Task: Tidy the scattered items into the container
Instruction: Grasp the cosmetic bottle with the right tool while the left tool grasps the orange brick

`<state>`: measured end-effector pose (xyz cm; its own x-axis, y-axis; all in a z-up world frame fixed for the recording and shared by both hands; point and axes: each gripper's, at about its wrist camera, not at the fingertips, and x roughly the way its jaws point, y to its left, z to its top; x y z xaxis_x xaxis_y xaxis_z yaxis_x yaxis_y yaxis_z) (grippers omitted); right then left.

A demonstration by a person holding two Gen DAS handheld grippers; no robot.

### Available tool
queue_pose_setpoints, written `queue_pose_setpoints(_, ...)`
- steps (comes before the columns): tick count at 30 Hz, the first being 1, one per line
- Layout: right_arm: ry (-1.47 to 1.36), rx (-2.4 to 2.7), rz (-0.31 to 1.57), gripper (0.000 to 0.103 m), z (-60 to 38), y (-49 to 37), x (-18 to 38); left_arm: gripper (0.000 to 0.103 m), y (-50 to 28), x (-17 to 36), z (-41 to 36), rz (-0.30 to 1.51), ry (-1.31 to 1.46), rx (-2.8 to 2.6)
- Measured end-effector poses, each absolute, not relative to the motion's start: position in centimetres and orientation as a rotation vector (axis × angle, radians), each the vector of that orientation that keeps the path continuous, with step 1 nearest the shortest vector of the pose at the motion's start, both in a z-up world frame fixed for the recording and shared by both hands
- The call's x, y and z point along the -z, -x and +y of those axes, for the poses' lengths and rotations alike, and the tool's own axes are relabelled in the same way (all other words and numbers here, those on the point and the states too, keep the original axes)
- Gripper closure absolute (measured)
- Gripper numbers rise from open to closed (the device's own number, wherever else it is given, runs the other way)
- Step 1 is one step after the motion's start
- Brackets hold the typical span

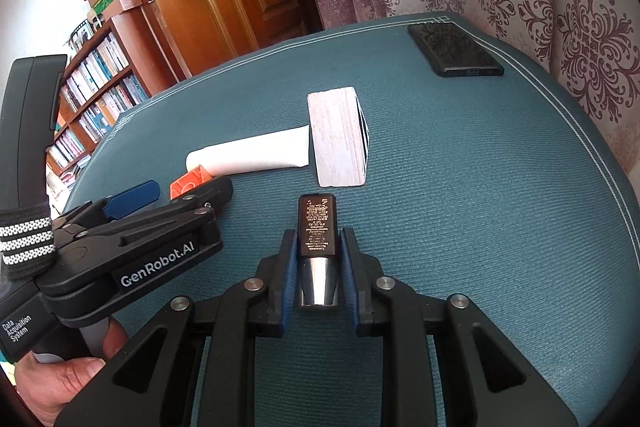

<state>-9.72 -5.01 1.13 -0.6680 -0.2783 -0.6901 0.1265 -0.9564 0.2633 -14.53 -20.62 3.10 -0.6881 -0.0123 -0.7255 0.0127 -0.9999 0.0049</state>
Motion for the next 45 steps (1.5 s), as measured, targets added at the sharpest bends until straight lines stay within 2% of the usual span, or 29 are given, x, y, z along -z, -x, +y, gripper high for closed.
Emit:
queue_pose_setpoints(5, -1.151, 2.666, -0.286, 0.079, -5.0, 9.7, -1.1, 0.021, 14.8, -2.4, -20.6, 0.003, -1.263, 2.859)
queue_pose_setpoints(10, -1.151, 2.666, -0.286, 0.079, -5.0, 9.8, -1.1, 0.036, 14.9, -2.4, -20.6, 0.010, -1.261, 2.868)
queue_pose_setpoints(14, -1.150, 2.664, -0.289, 0.079, -5.0, 9.7, -1.1, 0.042, 14.7, -2.4, -20.4, -0.002, -1.255, 2.874)
queue_pose_setpoints(16, -1.149, 2.661, -0.295, 0.079, -5.0, 9.8, -1.1, 0.049, 14.6, -2.5, -20.5, 0.003, -1.251, 2.873)
queue_pose_setpoints(19, -1.148, 2.661, -0.297, 0.079, -5.0, 9.8, -1.2, 0.056, 14.3, -2.5, -20.6, 0.009, -1.252, 2.869)
queue_pose_setpoints(31, -1.143, 2.651, -0.318, 0.079, -4.7, 9.9, -1.1, 0.056, 11.3, -2.8, -21.2, 0.056, -1.210, 2.829)
queue_pose_setpoints(45, -1.138, 2.644, -0.326, 0.079, -4.6, 9.7, -1.0, 0.056, 6.1, -5.9, -20.7, -0.036, -1.062, 2.830)
